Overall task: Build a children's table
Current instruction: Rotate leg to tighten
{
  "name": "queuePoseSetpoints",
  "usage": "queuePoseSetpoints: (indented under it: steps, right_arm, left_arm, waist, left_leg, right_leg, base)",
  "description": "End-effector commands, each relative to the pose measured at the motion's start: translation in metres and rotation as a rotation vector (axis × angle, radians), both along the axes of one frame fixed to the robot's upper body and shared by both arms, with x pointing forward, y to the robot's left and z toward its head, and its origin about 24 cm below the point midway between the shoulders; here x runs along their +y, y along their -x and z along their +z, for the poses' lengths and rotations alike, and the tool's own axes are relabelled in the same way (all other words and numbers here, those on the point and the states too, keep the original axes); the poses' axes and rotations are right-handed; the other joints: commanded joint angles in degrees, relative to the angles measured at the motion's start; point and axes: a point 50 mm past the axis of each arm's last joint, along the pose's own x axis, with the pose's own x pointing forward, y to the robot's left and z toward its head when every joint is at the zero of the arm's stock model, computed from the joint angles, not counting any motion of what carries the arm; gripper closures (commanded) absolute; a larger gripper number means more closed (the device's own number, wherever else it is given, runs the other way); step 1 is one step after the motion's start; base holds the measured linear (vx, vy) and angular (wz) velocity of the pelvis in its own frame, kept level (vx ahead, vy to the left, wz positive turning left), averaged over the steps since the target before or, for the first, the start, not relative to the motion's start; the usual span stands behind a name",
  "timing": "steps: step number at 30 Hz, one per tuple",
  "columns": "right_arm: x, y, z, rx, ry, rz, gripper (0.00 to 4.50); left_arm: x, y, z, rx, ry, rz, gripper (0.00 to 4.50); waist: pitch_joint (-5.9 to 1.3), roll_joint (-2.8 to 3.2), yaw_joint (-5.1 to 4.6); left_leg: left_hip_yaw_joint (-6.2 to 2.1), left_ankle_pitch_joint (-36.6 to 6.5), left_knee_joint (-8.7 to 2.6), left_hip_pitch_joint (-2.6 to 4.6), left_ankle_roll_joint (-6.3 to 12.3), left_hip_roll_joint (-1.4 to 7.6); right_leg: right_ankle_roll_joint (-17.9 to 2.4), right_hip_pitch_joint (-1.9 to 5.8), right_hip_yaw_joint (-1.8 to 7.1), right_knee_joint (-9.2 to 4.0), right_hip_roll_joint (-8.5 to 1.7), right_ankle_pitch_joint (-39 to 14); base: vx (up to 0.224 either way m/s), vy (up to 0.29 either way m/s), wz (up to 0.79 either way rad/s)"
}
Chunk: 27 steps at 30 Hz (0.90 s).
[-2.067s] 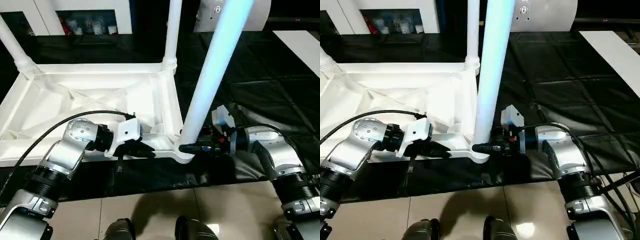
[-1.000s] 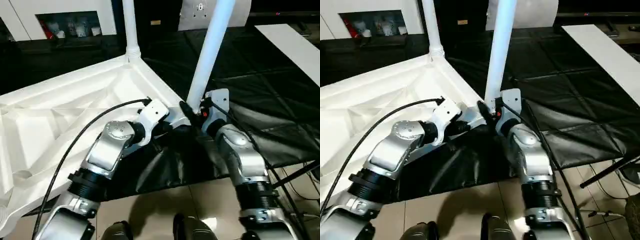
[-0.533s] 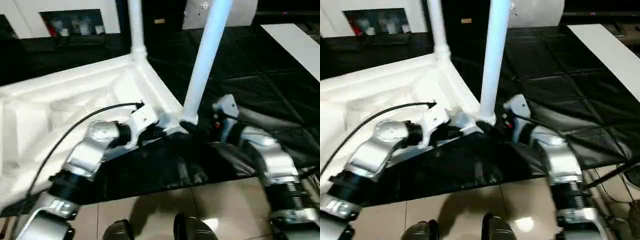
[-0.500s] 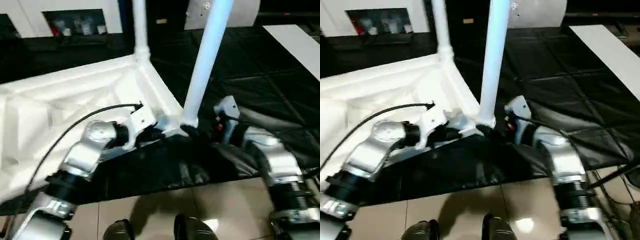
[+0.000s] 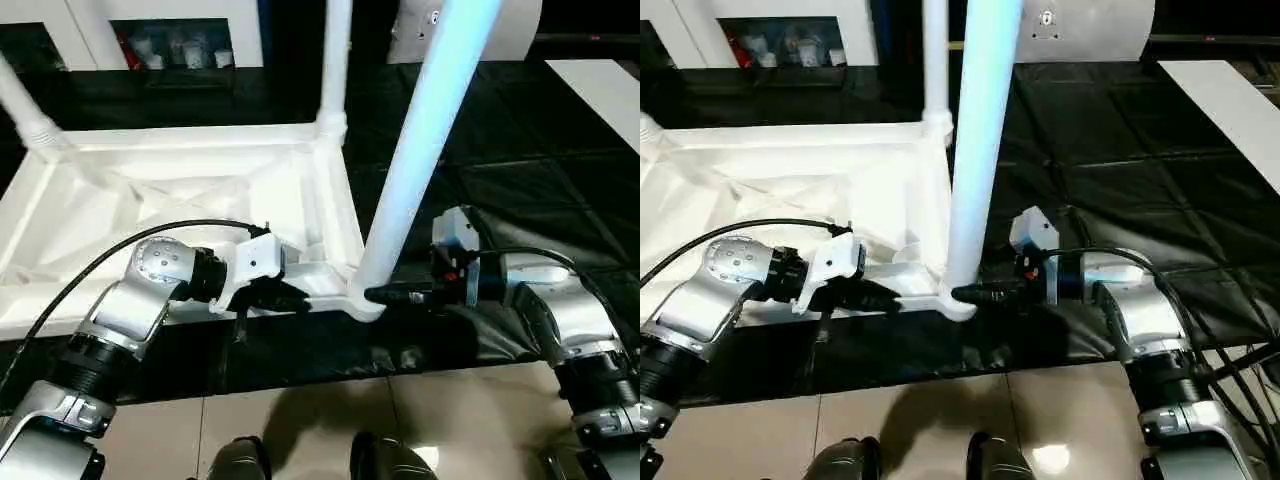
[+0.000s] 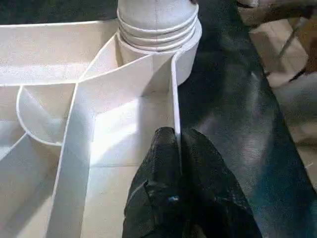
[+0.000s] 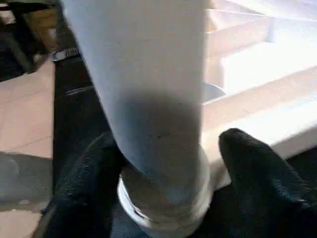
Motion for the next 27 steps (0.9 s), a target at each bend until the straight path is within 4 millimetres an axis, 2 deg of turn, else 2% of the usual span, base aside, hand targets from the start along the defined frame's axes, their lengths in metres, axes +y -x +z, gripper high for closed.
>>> queuePoseSetpoints:
  steps: [1, 6, 11, 15, 19, 20, 21, 23, 27]
  right_arm:
    - [0.000, -0.001, 0.003, -0.006, 0.000, 0.024, 1.55]
    - [0.003, -0.002, 0.003, -0.001, -0.009, 0.053, 2.07]
    - [0.005, 0.001, 0.002, 0.016, -0.011, 0.093, 2.38]
    - [0.007, 0.005, -0.002, 0.046, -0.035, 0.075, 2.45]
    - [0.014, 0.005, -0.008, 0.052, -0.050, -0.036, 2.46]
    - [0.021, 0.002, -0.011, 0.048, -0.060, -0.129, 2.47]
    - [0.021, 0.002, -0.011, 0.048, -0.060, -0.129, 2.47]
    - [0.024, 0.001, -0.013, 0.047, -0.060, -0.171, 2.48]
    - [0.053, -0.003, -0.018, 0.041, -0.127, -0.389, 2.49]
  left_arm:
    - [-0.009, 0.001, 0.008, -0.021, 0.004, -0.093, 4.50]
    - [-0.009, 0.002, 0.009, -0.012, 0.007, -0.116, 4.50]
    - [-0.009, 0.004, 0.007, -0.006, 0.002, -0.131, 4.50]
    - [-0.010, 0.000, 0.006, -0.016, 0.019, -0.056, 4.50]
    - [-0.015, -0.006, 0.004, -0.027, 0.038, 0.054, 4.50]
    - [-0.019, -0.011, 0.005, -0.033, 0.073, 0.131, 4.50]
    - [-0.019, -0.011, 0.005, -0.033, 0.073, 0.131, 4.50]
    - [-0.021, -0.013, 0.006, -0.032, 0.091, 0.166, 4.50]
    - [-0.044, -0.026, 0.012, -0.060, 0.149, 0.394, 4.50]
  waist:
    - [-5.36, -0.29, -0.24]
    - [-5.41, -0.37, -0.25]
    - [-5.44, -0.44, -0.20]
    - [-5.35, -0.34, -0.19]
    - [-5.19, -0.45, -0.25]
    - [-5.11, -0.52, -0.42]
    - [-4.91, -0.37, -0.58]
    - [-4.87, -0.50, -0.82]
    - [-4.75, -0.48, -1.74]
  left_leg:
    - [-0.31, -8.63, -3.53, 1.16, 5.75, 2.43]
    - [-0.34, -8.76, -3.49, 1.08, 5.57, 2.36]
    - [-0.34, -8.38, -3.46, 1.07, 5.56, 2.33]
    - [-0.34, -8.21, -3.46, 1.05, 5.66, 2.32]
    - [-0.44, -9.71, -3.55, 1.18, 4.62, 2.14]
    - [-0.50, -9.83, -3.62, 1.07, 4.41, 2.10]
    - [-0.52, -10.54, -3.68, 1.17, 3.78, 2.07]
    - [-0.60, -11.45, -3.70, 1.17, 3.43, 1.90]
    - [-0.85, -12.20, -3.74, 1.05, 2.45, 1.82]
  right_leg:
    - [-11.37, 3.90, 2.93, -3.48, -4.41, -18.97]
    - [-11.20, 3.96, 2.88, -3.49, -4.43, -19.66]
    - [-10.80, 3.94, 2.89, -3.44, -4.39, -19.77]
    - [-10.87, 3.91, 2.90, -3.42, -4.28, -19.38]
    - [-9.81, 3.81, 2.82, -3.93, -4.39, -22.84]
    - [-9.49, 3.92, 2.77, -3.96, -4.37, -23.51]
    - [-8.83, 3.62, 2.73, -4.30, -4.31, -25.31]
    - [-7.56, 3.72, 2.67, -4.63, -4.44, -28.08]
    - [-6.82, 3.54, 2.50, -4.83, -4.39, -29.40]
  base:
    - [0.000, 0.000, 0.00]
    - [0.000, 0.000, 0.00]
    - [0.000, 0.000, 0.00]
    - [0.000, 0.000, 0.00]
    - [0.000, 0.000, 0.00]
    - [0.000, 0.000, 0.00]
    - [0.000, 0.000, 0.00]
    - [0.000, 0.000, 0.00]
    - [0.000, 0.000, 0.00]
